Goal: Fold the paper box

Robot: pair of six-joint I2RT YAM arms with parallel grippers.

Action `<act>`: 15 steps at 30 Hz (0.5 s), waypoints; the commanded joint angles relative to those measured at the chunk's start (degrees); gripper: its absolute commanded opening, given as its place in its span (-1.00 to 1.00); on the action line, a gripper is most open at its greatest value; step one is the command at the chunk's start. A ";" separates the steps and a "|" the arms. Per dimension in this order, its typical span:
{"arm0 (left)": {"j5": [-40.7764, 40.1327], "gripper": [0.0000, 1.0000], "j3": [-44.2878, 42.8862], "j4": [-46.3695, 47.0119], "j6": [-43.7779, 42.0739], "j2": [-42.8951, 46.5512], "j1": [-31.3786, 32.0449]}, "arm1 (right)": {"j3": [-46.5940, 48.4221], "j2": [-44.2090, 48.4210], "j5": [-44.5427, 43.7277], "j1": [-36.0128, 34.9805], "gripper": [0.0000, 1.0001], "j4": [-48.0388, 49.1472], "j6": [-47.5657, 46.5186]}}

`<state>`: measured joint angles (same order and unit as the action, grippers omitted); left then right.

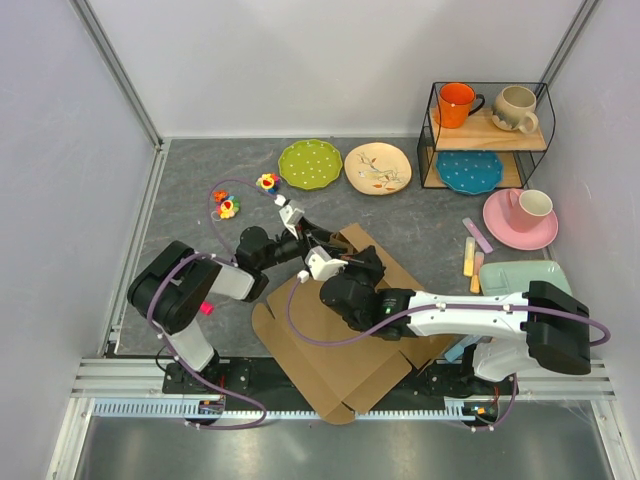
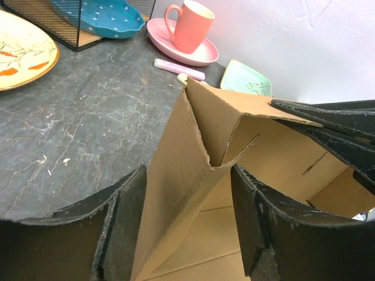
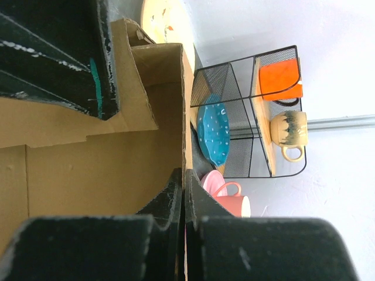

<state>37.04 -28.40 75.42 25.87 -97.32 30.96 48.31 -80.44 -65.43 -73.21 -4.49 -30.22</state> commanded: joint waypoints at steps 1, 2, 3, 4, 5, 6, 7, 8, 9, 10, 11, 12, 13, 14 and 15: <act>-0.74 0.24 -3.23 9.05 -3.72 -2.17 -0.02 | 0.46 -2.09 10.41 -0.71 -1.00 -1.57 4.64; -0.48 0.19 -4.11 9.05 -3.89 -2.35 -0.02 | 0.46 -2.26 10.41 -0.62 -1.00 -1.66 4.73; -0.39 0.07 -4.55 8.87 -3.90 -3.05 -0.02 | 0.46 -2.26 10.41 -0.71 -1.00 -1.83 4.82; -0.04 0.01 -5.25 8.78 -3.90 -3.40 0.06 | 0.55 -2.35 10.41 -0.62 -1.00 -2.10 4.99; -0.03 -0.03 -5.52 8.78 -4.24 -3.58 0.07 | 0.55 -2.26 10.41 -0.62 -1.00 -2.19 5.08; 0.05 -0.17 -5.61 8.69 -4.51 -3.84 0.24 | 0.47 -2.35 10.41 -0.71 -1.00 -2.28 5.17; -0.03 -0.24 -5.78 8.52 -4.77 -4.19 0.24 | 0.46 -2.17 10.41 -0.62 -1.00 -2.36 5.17; -0.12 -0.31 -5.87 8.43 -5.38 -4.46 0.41 | 0.46 -2.09 10.32 -0.71 -1.00 -2.45 5.26; -0.12 -0.44 -5.87 8.34 -5.74 -4.63 0.59 | 0.55 -2.00 10.32 -0.71 -1.00 -2.45 5.26; 0.14 -0.50 -6.05 7.73 -6.09 -4.98 0.77 | 0.73 -2.00 10.32 -0.71 -1.00 -2.54 5.26; 0.23 -0.56 -6.14 7.38 -6.79 -5.07 1.12 | 0.73 -1.91 10.32 -0.62 -1.00 -2.45 5.26; 0.40 -0.71 -6.14 6.85 -7.23 -5.25 1.38 | 1.08 -2.00 10.23 -0.71 -1.00 -2.54 5.08; 0.67 -0.79 -6.14 6.33 -7.84 -5.42 1.56 | 1.08 -2.00 10.23 -0.62 -1.00 -2.54 5.08; 0.58 -0.88 -6.05 5.54 -8.46 -5.51 1.91 | 1.34 -2.00 10.23 -0.71 -1.00 -2.63 4.99; 0.67 -0.94 -5.96 5.36 -8.64 -5.51 2.00 | 1.34 -2.00 10.15 -0.62 -1.00 -2.63 4.99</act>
<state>39.05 -32.82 76.99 20.08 -101.32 31.73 48.73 -80.73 -65.82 -72.47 -5.67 -29.69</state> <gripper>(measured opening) 0.113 0.018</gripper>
